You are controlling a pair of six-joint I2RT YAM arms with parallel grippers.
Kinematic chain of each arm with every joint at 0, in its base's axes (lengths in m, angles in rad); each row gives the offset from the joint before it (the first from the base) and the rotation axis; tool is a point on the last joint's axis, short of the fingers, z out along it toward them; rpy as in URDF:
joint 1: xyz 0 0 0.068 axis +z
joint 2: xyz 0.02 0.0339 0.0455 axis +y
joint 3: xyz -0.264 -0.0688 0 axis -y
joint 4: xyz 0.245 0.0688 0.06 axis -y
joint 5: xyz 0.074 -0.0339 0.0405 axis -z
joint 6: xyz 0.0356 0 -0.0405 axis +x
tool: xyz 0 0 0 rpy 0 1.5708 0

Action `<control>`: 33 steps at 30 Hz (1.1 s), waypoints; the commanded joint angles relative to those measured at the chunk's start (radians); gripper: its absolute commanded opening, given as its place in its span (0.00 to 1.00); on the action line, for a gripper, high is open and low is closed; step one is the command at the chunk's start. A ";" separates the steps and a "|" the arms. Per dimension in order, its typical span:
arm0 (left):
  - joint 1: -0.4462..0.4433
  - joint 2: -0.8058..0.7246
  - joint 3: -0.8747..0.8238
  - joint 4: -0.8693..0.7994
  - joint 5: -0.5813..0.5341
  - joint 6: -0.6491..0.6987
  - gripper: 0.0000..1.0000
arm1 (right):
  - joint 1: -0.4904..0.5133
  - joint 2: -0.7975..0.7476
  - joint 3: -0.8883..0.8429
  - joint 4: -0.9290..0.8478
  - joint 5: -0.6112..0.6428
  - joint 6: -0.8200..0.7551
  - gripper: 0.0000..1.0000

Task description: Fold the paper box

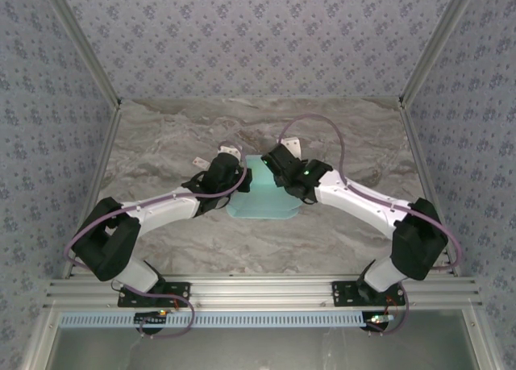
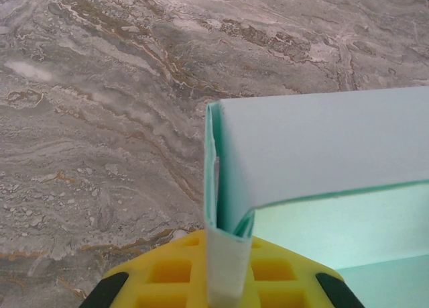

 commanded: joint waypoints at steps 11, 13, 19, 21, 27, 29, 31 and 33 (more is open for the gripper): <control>0.083 0.123 0.181 -0.340 0.191 0.155 0.02 | -0.114 -0.301 -0.090 0.033 -0.174 -0.123 0.60; 0.104 0.161 0.222 -0.444 0.234 0.195 0.02 | -0.162 -0.338 -0.120 0.039 -0.200 -0.131 0.60; 0.130 0.287 0.382 -0.750 0.273 0.339 0.04 | -0.252 -0.387 -0.233 0.086 -0.259 -0.125 0.61; 0.132 0.327 0.435 -0.821 0.273 0.372 0.05 | -0.260 -0.382 -0.262 0.099 -0.274 -0.122 0.61; 0.137 0.450 0.584 -0.969 0.273 0.424 0.14 | -0.259 -0.358 -0.341 0.123 -0.292 -0.110 0.61; 0.136 0.490 0.638 -1.001 0.274 0.434 0.17 | -0.260 -0.355 -0.369 0.139 -0.301 -0.103 0.61; 0.139 0.521 0.691 -1.018 0.277 0.435 0.22 | -0.260 -0.354 -0.391 0.151 -0.303 -0.098 0.61; 0.141 0.545 0.743 -1.025 0.300 0.438 0.28 | -0.261 -0.354 -0.405 0.159 -0.301 -0.096 0.61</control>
